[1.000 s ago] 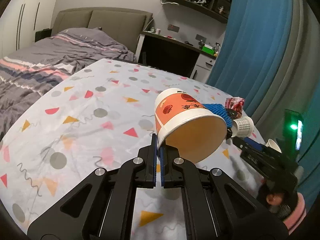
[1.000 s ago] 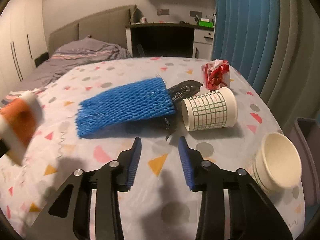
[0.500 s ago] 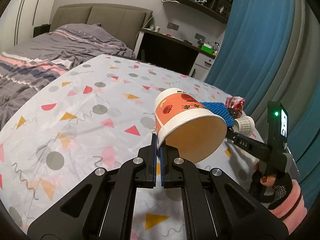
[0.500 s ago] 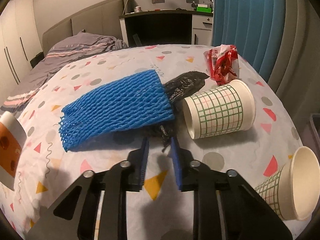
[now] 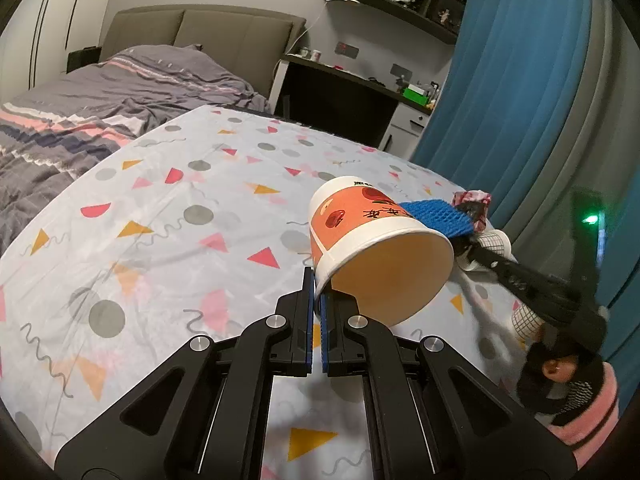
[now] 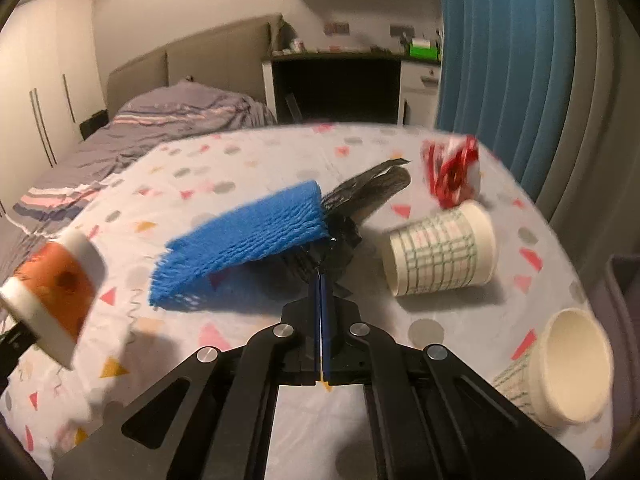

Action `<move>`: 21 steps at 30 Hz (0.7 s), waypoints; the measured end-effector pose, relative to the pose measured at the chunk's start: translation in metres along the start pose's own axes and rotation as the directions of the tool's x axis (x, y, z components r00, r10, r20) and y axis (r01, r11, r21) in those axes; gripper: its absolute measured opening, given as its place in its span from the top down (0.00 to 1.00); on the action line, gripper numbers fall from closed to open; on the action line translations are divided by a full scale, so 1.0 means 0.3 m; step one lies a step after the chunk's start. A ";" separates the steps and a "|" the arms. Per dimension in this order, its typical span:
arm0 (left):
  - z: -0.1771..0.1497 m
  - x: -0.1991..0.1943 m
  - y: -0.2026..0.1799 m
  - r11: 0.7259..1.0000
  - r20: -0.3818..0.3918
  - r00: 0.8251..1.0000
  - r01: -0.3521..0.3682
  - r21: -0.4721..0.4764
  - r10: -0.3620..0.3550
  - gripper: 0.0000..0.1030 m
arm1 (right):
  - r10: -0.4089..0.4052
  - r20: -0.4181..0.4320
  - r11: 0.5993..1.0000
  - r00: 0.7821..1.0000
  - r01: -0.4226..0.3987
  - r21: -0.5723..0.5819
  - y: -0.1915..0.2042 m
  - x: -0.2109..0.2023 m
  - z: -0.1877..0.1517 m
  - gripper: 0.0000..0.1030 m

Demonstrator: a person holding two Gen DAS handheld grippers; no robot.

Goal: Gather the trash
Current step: 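Grasp the black plastic bag with the right tool while the left tool holds the cup, then carry the cup and black bag over the grey bin and open both tools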

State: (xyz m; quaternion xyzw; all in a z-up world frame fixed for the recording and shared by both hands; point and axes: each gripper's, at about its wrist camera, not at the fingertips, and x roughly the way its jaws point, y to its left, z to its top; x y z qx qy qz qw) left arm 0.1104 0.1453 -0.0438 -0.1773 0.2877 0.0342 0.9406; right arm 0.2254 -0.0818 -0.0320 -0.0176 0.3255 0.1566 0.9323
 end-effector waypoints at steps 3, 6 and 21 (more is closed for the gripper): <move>-0.003 -0.006 -0.005 1.000 0.005 1.000 0.001 0.003 -0.001 0.98 | 0.009 0.054 1.000 0.999 -0.008 -0.008 -0.001 -0.074 0.015 0.99; -0.006 -0.014 -0.011 1.000 0.009 1.000 0.001 0.005 -0.001 0.98 | 0.007 0.111 1.000 0.994 -0.006 -0.016 -0.012 -0.152 0.030 0.99; -0.004 -0.093 -0.145 0.996 0.050 0.998 0.036 0.078 -0.040 0.98 | 0.015 0.326 0.999 0.945 -0.028 0.035 -0.137 -0.486 0.049 0.99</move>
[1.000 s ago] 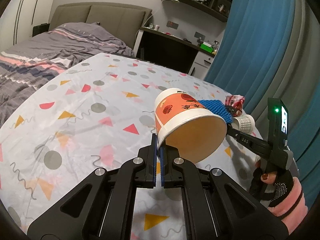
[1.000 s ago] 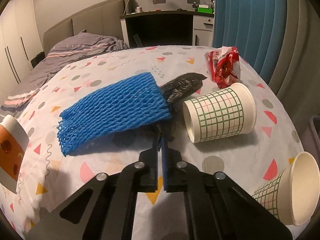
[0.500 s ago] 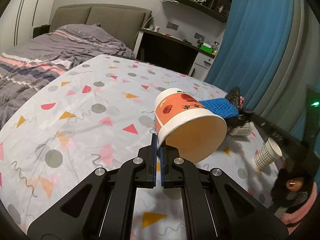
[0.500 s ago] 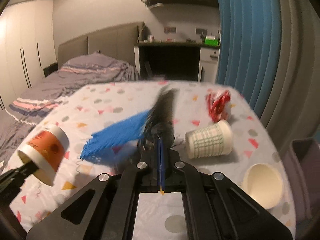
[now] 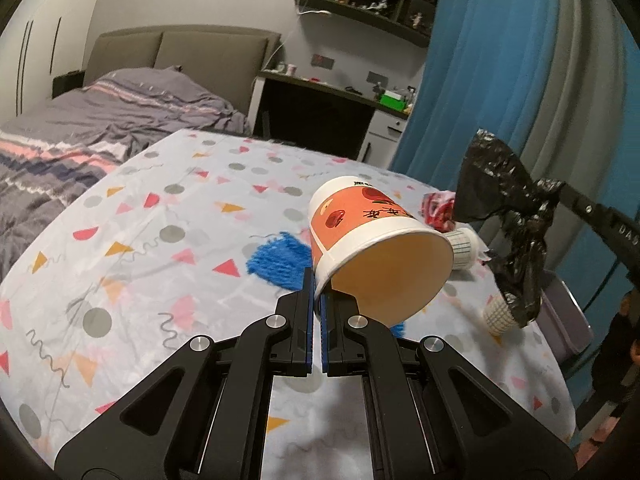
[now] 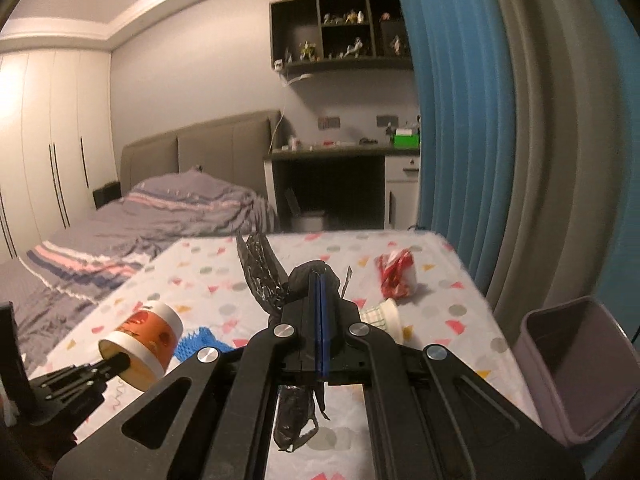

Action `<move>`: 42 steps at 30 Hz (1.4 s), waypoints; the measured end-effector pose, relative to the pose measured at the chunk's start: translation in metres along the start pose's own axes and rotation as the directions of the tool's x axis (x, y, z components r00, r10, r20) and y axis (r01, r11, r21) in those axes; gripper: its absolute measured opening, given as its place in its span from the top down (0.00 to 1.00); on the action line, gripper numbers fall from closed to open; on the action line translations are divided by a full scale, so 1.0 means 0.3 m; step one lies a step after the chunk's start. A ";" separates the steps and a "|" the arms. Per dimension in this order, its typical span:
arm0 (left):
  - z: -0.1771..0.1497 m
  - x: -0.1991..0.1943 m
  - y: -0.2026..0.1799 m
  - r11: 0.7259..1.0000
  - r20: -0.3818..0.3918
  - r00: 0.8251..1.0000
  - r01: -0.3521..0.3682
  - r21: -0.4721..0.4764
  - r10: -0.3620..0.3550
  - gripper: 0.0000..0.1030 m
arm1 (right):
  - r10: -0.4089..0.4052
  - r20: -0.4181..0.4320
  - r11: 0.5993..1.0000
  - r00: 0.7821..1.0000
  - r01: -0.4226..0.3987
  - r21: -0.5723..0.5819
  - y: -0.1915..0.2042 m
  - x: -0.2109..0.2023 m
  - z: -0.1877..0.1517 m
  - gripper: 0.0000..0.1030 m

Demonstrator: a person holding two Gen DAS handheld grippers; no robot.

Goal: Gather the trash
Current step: 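Carry the cup and black bag over the grey bin and open both tools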

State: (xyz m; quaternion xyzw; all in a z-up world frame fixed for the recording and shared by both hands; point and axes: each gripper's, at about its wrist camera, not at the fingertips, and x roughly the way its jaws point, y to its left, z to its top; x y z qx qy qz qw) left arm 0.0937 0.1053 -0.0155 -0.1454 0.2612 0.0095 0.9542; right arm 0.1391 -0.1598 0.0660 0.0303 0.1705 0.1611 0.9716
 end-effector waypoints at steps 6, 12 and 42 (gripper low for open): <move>0.017 -0.032 -0.086 0.999 0.023 1.000 0.015 0.044 -0.016 0.98 | -0.019 0.047 0.999 0.999 0.017 0.031 -0.085 -0.090 0.021 0.99; 0.044 -0.047 -0.231 0.992 0.037 0.997 0.064 0.111 -0.069 0.98 | -0.064 0.072 0.996 0.995 0.059 0.064 -0.183 -0.156 0.022 0.99; -0.088 0.301 -1.210 0.820 -0.204 0.879 0.475 0.320 -0.430 0.98 | -0.473 -0.063 0.841 0.879 0.471 0.264 -0.895 -0.246 -0.133 0.99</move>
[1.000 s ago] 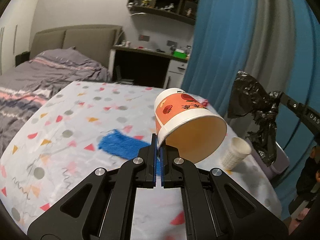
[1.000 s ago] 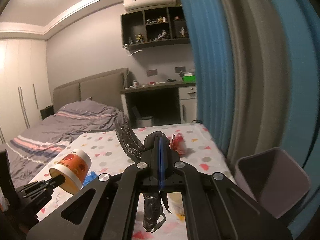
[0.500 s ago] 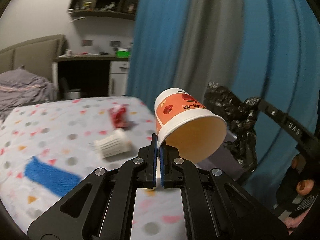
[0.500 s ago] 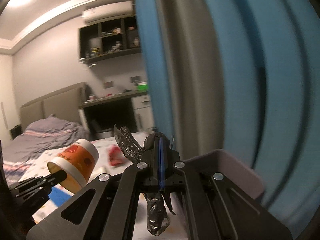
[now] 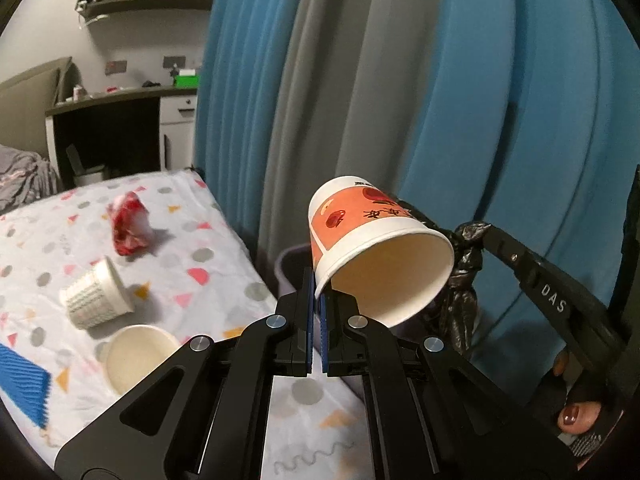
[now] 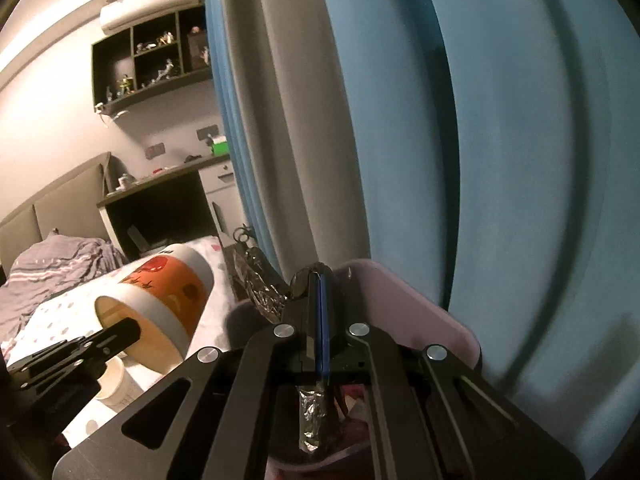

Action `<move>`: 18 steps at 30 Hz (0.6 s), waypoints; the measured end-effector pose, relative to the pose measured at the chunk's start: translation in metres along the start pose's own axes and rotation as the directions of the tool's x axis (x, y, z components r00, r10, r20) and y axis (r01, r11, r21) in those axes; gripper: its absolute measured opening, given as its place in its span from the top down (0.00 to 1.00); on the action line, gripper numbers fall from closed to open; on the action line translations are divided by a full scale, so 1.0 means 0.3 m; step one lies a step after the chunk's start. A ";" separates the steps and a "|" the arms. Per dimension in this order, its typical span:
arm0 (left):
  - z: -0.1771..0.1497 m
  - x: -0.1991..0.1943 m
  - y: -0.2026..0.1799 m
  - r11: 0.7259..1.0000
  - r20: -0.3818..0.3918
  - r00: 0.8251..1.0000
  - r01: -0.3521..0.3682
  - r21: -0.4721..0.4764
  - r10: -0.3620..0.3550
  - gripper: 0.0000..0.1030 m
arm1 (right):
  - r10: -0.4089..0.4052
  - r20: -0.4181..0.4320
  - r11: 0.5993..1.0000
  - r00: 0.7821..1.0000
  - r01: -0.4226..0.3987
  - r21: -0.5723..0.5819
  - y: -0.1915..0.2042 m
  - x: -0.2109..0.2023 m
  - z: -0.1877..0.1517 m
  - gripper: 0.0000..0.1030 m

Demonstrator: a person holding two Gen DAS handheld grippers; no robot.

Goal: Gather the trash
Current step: 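Carry the cup and black bag over the grey bin and open both tools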

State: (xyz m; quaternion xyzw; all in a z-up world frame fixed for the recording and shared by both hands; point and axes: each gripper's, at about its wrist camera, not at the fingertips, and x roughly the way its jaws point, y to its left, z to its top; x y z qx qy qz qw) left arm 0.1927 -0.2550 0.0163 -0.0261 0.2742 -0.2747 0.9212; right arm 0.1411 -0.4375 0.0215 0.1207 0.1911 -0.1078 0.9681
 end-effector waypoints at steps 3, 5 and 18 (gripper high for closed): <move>-0.006 0.057 -0.023 1.000 -0.021 1.000 0.008 0.003 -0.008 0.98 | -0.009 -0.025 1.000 1.000 0.009 0.012 -0.021 0.030 -0.011 0.99; -0.013 0.088 -0.048 1.000 -0.033 0.999 0.015 0.010 -0.015 0.98 | -0.018 -0.038 1.000 0.999 0.019 0.022 -0.035 0.046 -0.020 0.99; -0.064 0.217 -0.096 0.999 -0.113 0.993 0.043 0.030 -0.039 0.98 | -0.024 -0.143 0.999 0.989 0.029 0.038 -0.093 0.126 -0.076 0.99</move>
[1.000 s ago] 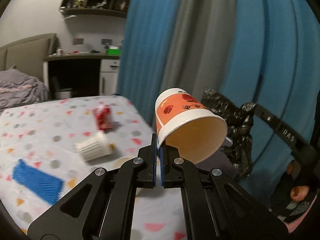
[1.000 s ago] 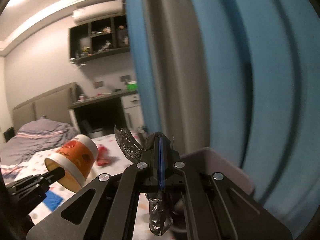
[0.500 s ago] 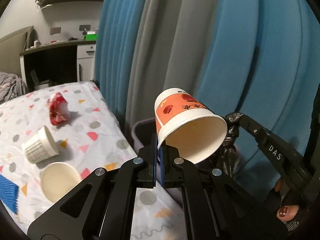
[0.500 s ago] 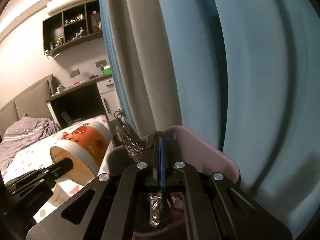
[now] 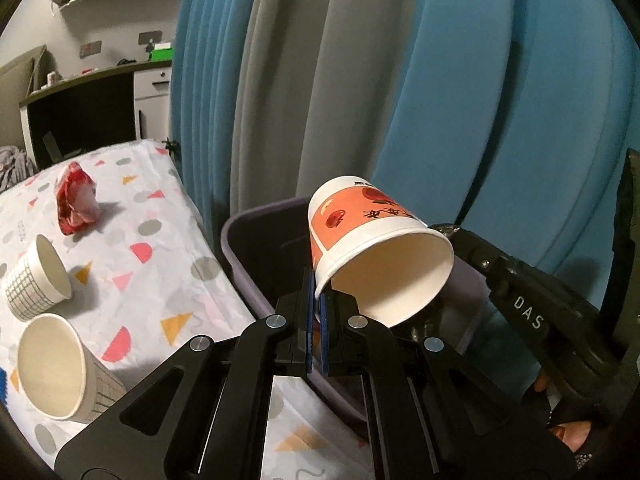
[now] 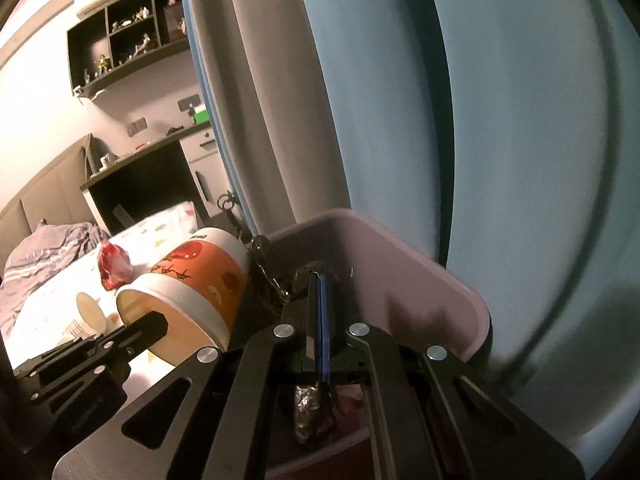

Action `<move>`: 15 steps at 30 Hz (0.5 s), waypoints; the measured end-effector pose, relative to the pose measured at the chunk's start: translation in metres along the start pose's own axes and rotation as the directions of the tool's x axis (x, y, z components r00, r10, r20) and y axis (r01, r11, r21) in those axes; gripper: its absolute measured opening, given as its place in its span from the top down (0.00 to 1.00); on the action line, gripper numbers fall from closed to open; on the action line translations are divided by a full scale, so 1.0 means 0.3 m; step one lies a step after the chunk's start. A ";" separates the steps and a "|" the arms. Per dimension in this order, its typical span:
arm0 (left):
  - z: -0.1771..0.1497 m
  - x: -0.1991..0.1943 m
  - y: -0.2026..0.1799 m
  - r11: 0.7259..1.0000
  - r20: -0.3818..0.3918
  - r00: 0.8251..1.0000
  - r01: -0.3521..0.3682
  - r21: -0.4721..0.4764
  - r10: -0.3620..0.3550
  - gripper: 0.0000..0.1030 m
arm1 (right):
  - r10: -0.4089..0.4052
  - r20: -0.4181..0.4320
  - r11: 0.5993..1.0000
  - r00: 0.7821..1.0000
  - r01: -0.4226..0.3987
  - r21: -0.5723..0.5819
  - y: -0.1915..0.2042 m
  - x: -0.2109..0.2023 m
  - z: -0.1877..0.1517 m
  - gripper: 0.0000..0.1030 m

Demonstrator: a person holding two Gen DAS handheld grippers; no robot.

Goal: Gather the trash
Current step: 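Carry the cup and black bag over the grey bin and open both tools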

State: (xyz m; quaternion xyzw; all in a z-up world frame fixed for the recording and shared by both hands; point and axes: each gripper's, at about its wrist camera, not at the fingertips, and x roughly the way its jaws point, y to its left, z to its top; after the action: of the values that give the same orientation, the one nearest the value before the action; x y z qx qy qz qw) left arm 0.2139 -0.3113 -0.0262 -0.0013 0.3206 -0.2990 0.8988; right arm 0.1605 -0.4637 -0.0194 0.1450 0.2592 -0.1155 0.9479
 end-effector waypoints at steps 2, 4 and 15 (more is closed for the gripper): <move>-0.009 0.014 -0.007 1.000 -0.012 1.000 0.002 0.005 -0.002 0.98 | -0.004 -0.015 1.000 1.000 0.004 0.003 -0.014 0.006 -0.010 0.99; -0.015 0.028 -0.015 1.000 -0.023 1.000 0.005 0.011 -0.005 0.98 | -0.007 -0.025 1.000 1.000 0.007 0.006 -0.024 0.012 -0.015 0.99; -0.049 0.091 -0.027 0.999 -0.080 0.996 0.033 0.015 -0.031 0.98 | -0.022 -0.074 0.999 0.997 0.024 0.036 -0.088 0.021 -0.031 0.98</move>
State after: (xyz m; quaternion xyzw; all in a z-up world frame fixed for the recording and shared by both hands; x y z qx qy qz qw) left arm 0.2179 -0.3298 -0.0522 0.0127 0.3539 -0.3158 0.8803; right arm 0.1536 -0.4861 -0.0361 0.1636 0.2932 -0.1257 0.9335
